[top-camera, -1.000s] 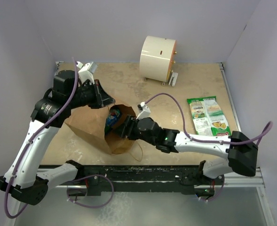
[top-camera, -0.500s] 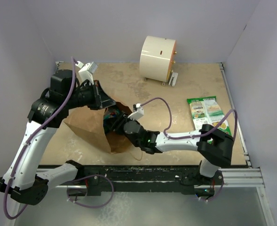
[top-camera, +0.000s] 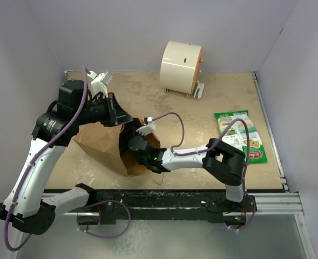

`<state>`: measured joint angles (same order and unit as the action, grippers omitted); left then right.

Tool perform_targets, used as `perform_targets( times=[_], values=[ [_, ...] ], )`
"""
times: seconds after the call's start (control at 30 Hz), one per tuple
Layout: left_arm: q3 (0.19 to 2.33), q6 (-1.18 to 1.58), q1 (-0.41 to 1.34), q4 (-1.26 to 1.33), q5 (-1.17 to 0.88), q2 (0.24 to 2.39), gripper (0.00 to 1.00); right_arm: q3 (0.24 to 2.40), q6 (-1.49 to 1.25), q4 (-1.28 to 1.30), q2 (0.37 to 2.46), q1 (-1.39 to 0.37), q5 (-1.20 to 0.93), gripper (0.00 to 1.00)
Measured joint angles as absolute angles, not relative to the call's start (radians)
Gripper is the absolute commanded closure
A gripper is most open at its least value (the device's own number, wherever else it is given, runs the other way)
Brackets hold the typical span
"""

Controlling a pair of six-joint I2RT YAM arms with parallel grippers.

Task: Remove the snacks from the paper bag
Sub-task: Take out the snack from the paper bag.

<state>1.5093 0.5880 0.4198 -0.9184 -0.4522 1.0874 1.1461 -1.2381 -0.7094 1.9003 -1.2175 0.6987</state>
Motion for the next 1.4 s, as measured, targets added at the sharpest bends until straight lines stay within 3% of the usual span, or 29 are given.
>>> perform_targets(
  times=[0.37,0.63,0.73,1.07,1.17,1.4],
  values=[
    [1.530,0.587,0.419,-0.952,-0.464,1.121,1.00,1.324,-1.314,-0.648,2.029,-1.127,0.703,0.37],
    [1.530,0.586,0.419,-0.968,-0.453,1.148,1.00,1.450,-1.355,-0.588,2.127,-1.075,0.663,0.41],
    [1.530,0.583,0.415,-0.970,-0.429,1.151,1.00,1.534,-1.349,-0.570,2.176,-1.060,0.637,0.48],
    [1.554,0.574,0.412,-1.039,-0.327,1.145,1.00,1.611,-1.307,-0.551,2.251,-1.051,0.544,0.95],
    [1.560,0.564,0.412,-1.066,-0.279,1.118,1.00,1.554,-1.273,-0.549,2.220,-1.051,0.522,1.00],
    [1.563,0.558,0.413,-1.107,-0.181,1.044,1.00,1.334,-1.199,-0.545,2.028,-1.032,0.475,1.00]
  ],
)
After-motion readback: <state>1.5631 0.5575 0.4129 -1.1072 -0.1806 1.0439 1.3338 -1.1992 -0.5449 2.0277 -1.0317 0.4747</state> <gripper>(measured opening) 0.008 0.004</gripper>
